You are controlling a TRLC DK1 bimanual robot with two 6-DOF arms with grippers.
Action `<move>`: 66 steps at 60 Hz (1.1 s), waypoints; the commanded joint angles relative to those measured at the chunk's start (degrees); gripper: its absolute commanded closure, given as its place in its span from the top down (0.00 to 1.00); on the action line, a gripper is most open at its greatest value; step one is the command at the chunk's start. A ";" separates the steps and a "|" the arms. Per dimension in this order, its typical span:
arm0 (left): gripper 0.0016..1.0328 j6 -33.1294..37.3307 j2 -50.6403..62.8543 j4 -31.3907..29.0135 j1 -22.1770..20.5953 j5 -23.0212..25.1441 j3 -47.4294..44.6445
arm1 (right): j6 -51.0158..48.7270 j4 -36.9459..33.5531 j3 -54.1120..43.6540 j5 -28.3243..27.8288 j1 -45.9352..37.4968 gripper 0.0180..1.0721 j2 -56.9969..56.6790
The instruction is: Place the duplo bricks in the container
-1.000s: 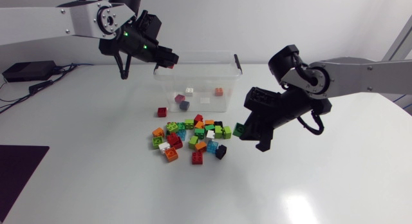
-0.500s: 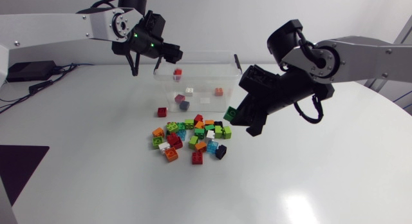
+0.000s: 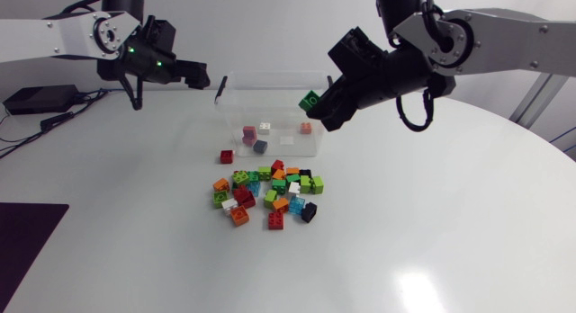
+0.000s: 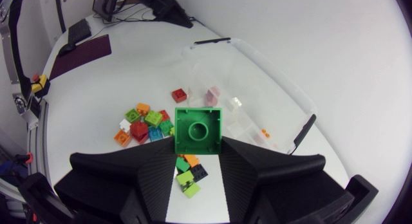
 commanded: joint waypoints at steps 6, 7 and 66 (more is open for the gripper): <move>0.96 1.41 -2.54 0.27 3.30 1.73 -6.86 | 4.83 3.57 4.31 1.19 0.09 0.36 5.03; 0.96 1.59 -2.72 0.36 3.56 1.91 -7.30 | 5.18 3.83 4.84 1.28 0.18 0.36 5.38; 0.96 4.05 3.70 2.65 0.66 2.61 -18.03 | 10.10 9.28 24.18 7.96 -1.76 0.36 25.51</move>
